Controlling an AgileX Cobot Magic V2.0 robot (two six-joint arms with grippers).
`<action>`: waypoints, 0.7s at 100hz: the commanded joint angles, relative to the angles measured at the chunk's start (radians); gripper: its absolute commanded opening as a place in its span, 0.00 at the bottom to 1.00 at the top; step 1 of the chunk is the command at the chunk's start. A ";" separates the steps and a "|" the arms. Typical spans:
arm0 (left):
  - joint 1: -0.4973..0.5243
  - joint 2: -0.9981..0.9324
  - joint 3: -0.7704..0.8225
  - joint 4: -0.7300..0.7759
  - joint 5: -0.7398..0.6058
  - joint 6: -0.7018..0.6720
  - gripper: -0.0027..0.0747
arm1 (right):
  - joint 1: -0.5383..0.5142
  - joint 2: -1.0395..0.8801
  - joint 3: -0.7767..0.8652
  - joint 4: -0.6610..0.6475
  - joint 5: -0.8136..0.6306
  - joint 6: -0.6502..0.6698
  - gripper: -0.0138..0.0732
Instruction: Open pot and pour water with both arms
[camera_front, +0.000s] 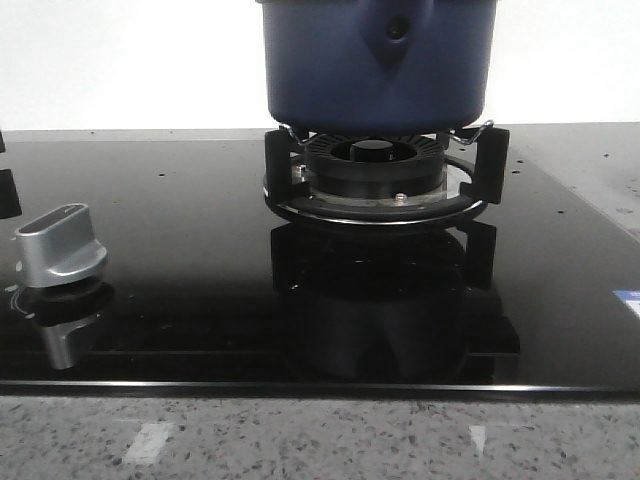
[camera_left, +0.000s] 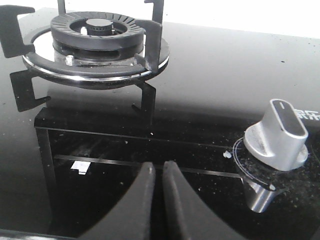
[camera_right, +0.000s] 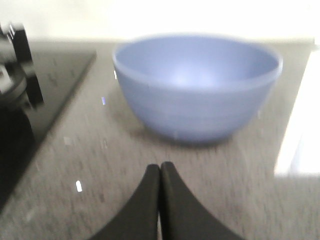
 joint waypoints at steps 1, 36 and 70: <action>0.003 -0.025 0.032 -0.017 -0.038 -0.011 0.01 | -0.007 -0.022 0.026 -0.017 -0.184 -0.006 0.08; 0.003 -0.025 0.032 -0.017 -0.038 -0.011 0.01 | -0.007 -0.022 0.026 0.167 -0.265 0.006 0.08; 0.003 -0.025 0.032 0.027 -0.147 -0.009 0.01 | -0.007 -0.022 0.026 0.266 -0.235 0.006 0.08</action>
